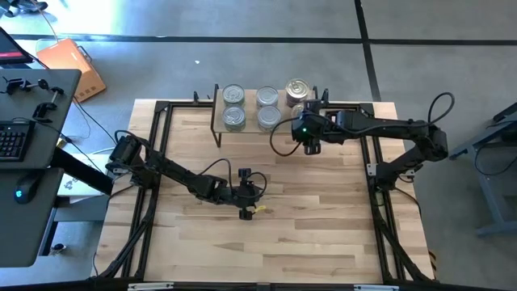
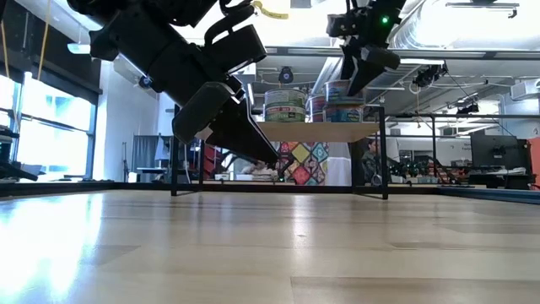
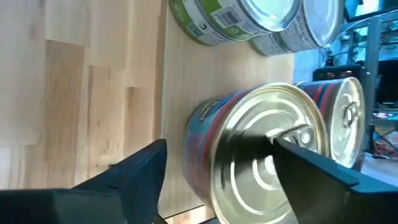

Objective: Stack canned seafood by type on shelf
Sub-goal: Stack the blue tuna can on top of the bottom blue tuna can on the shelf, then adjust the top stacked blue cans on the shelf

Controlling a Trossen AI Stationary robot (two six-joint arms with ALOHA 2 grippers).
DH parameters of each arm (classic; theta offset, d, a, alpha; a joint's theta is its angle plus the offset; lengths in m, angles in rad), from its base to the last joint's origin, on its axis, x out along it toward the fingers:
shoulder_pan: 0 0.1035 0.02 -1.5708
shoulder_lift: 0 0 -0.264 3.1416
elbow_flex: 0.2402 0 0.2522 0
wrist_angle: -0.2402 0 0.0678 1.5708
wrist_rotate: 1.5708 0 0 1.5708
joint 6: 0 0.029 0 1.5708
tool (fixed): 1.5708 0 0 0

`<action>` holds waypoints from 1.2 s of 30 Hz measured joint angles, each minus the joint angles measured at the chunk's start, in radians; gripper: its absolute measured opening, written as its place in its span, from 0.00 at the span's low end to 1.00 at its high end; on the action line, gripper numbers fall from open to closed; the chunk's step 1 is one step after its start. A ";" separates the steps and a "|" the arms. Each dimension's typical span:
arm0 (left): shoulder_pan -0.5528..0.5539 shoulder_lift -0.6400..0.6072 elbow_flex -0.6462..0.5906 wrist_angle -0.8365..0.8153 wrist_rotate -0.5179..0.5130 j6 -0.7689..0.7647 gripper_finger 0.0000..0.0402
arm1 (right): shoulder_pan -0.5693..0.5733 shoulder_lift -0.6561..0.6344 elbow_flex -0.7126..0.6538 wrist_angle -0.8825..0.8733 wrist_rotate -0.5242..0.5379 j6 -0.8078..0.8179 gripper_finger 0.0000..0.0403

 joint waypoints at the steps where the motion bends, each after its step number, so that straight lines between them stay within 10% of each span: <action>1: 0.000 0.000 0.000 0.000 0.000 0.000 0.22 | 0.000 0.000 0.000 -0.001 -0.005 0.000 0.71; 29: -0.001 0.000 0.000 0.000 0.000 0.000 0.22 | 0.002 0.000 0.002 0.014 0.214 -0.062 0.73; 36: -0.013 0.000 0.000 0.022 0.001 0.006 0.22 | -0.063 0.001 0.157 0.001 -0.015 -0.023 0.59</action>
